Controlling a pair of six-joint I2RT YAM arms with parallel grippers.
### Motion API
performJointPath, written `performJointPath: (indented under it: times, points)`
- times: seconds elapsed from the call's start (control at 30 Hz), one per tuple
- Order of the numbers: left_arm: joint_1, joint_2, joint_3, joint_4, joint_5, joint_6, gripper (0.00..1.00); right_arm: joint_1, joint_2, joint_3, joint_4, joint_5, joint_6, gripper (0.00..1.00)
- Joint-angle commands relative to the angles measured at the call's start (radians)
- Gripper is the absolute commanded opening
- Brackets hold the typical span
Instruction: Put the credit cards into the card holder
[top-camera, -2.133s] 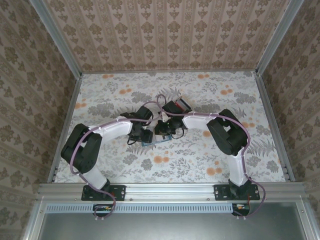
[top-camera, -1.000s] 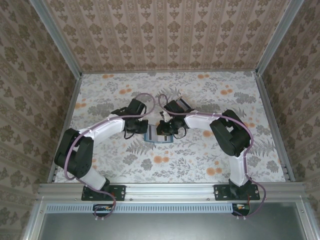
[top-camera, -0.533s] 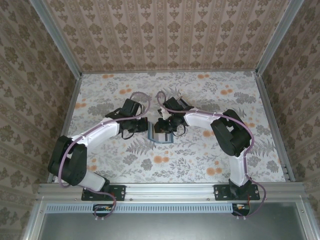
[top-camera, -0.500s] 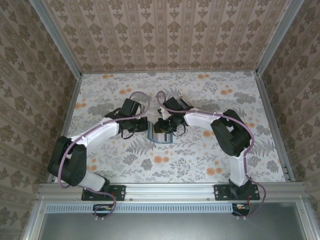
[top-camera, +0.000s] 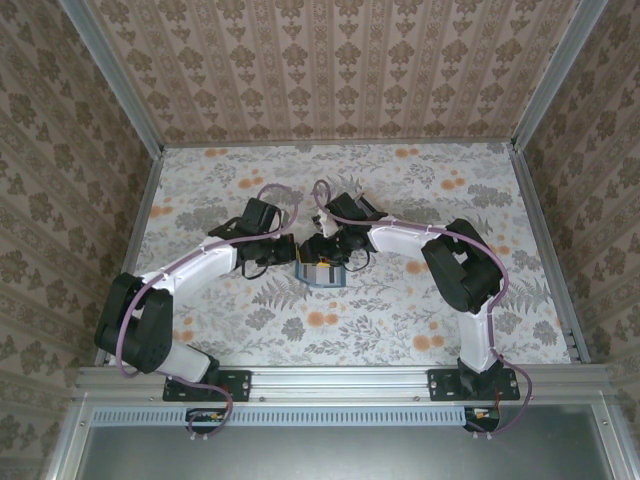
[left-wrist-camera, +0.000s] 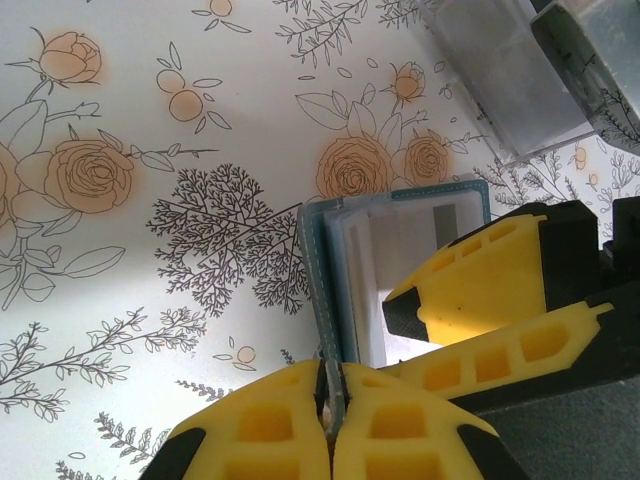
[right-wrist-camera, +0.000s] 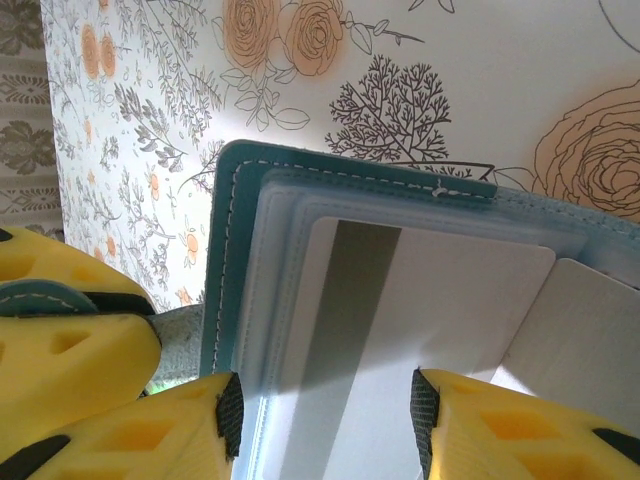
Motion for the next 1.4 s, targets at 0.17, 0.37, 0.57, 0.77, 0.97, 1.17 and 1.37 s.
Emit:
performJointPath:
  times: [0.17,0.37,0.57,0.77,0.97,1.17,1.37]
  points:
    - [0.005,-0.020,0.001,0.005,0.018,-0.013,0.00,0.004,-0.026,-0.020,-0.045,0.041,-0.031,0.48]
    - [0.005,-0.026,0.010,-0.001,0.021,-0.015,0.00,0.010,-0.018,-0.016,-0.059,0.065,-0.037,0.48]
    - [0.009,-0.041,0.022,-0.026,0.014,-0.007,0.00,0.010,-0.024,-0.007,-0.068,0.068,-0.045,0.48]
    - [0.016,-0.056,0.036,-0.065,0.013,-0.003,0.00,0.008,-0.029,-0.030,0.030,-0.030,-0.003,0.53]
    - [0.017,-0.075,0.050,-0.080,0.026,-0.013,0.00,0.010,0.000,-0.040,0.154,-0.164,0.058,0.56]
    - [0.013,-0.083,0.051,-0.071,0.038,-0.032,0.00,0.011,0.004,-0.058,0.171,-0.158,0.076,0.57]
    - [0.013,-0.073,0.044,-0.068,0.032,-0.035,0.00,0.011,0.004,-0.068,0.132,-0.120,0.055,0.55]
